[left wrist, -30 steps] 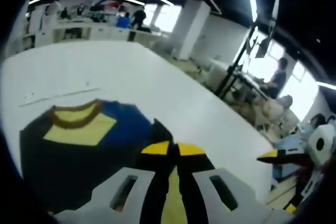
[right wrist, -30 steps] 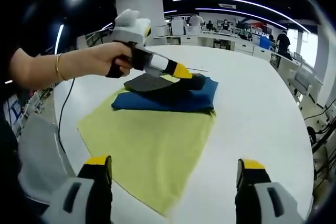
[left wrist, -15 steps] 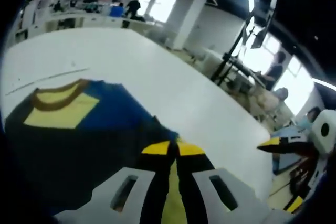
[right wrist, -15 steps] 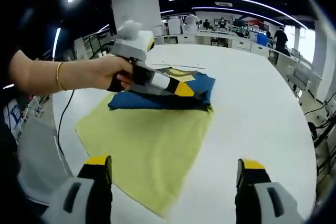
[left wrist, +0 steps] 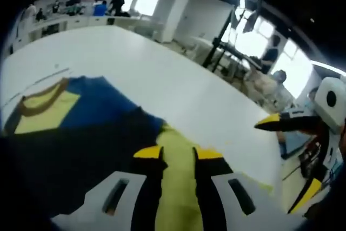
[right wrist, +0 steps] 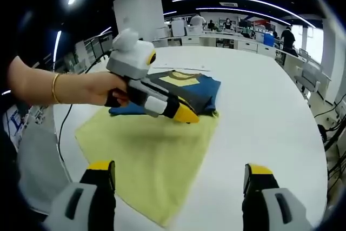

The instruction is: Fold the garment on the visible template until the final outline fits inside the template.

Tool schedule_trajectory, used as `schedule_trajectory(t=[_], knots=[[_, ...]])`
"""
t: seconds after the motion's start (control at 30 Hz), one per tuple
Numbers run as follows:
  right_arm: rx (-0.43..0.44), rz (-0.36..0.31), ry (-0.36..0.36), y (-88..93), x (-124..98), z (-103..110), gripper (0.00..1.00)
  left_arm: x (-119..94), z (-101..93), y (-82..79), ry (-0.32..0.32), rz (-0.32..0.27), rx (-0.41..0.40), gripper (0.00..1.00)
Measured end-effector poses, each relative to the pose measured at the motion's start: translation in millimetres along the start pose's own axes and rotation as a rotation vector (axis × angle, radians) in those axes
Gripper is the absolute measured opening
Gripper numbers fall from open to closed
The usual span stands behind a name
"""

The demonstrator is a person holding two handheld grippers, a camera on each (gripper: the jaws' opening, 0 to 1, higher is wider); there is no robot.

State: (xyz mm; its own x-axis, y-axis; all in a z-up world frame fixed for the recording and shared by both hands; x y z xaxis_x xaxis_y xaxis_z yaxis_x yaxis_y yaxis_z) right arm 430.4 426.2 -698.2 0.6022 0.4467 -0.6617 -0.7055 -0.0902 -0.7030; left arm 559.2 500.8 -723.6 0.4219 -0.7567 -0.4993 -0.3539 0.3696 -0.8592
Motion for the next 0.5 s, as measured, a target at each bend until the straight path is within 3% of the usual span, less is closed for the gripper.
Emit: schedule_trajectory(t=[0.07, 0.13, 0.23, 0.43, 0.5], knots=[[-0.004, -0.005, 0.002, -3.4, 1, 0, 0.99, -6, 4.7, -9.6, -0.045, -0.046, 0.052, 0.51], [0.014, -0.009, -0.010, -6.1, 1, 1, 0.99, -11, 7.7, -15.0, -0.066, -0.068, 0.068, 0.65], [0.016, -0.018, -0.007, -11.9, 1, 2, 0.99, -25, 13.7, -19.2, -0.099, -0.072, 0.079, 0.72], [0.019, 0.005, -0.011, -14.5, 4, 3, 0.99, -51, 35.1, -18.9, -0.157, -0.088, 0.070, 0.99], [0.027, 0.007, -0.015, -15.0, 4, 5, 0.99, -64, 40.7, -20.1, -0.172, -0.090, 0.084, 0.99]])
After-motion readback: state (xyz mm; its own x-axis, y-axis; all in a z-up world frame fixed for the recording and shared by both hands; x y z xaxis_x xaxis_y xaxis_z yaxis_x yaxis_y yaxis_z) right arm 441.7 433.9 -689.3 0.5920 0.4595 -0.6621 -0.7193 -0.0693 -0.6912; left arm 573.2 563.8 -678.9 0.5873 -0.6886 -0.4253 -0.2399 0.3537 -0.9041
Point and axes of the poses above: the point that each gripper's makers call its tool centre point, and the gripper's own axes: x roughly forward along the fingers, z roughly to its left, y roughly out of its underside, the point moved 3 cm from there along -x, roughly backward along the fingers, and after that the axes turned 11 degrees about x, right-handed, at the moved point
